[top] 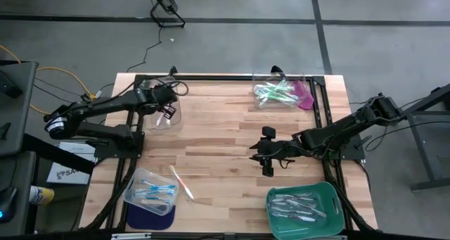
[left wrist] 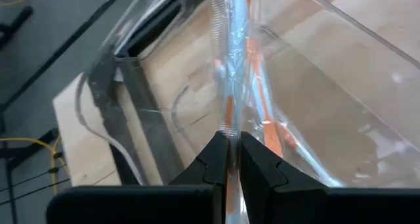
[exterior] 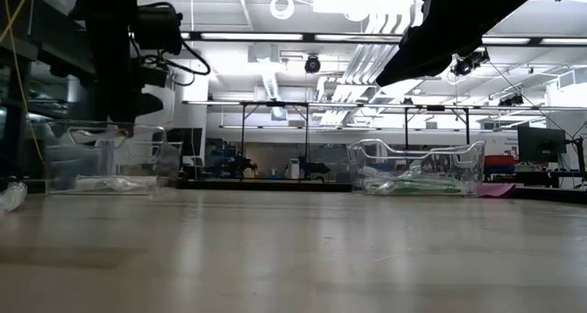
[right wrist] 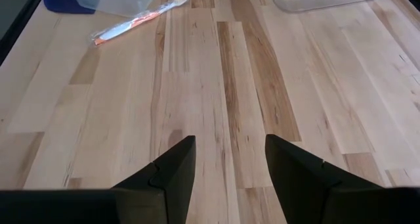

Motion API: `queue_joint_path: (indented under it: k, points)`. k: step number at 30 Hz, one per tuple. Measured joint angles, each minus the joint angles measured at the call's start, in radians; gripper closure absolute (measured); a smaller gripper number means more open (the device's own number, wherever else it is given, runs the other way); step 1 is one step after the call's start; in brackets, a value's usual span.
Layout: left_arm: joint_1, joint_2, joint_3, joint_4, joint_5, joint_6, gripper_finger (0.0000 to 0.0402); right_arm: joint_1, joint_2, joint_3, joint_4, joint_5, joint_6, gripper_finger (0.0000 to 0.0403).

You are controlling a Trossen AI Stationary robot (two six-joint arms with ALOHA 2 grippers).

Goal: Pick & Place Toothbrushes
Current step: Put the orange toothbrush into the top left transparent bin

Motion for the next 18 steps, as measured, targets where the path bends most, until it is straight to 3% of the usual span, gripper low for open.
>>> queue_joint_path:
  k: [7,18]
  points:
    - [0.000,0.000,0.000,0.032,-0.031,0.003,0.0371,0.000,0.000,0.000,0.000,0.000,-0.003,0.0226]
    - [0.000,-0.001,0.000,0.024,0.027,0.032,0.0274,0.000,0.000,0.000,0.000,0.000,-0.004,0.0226]
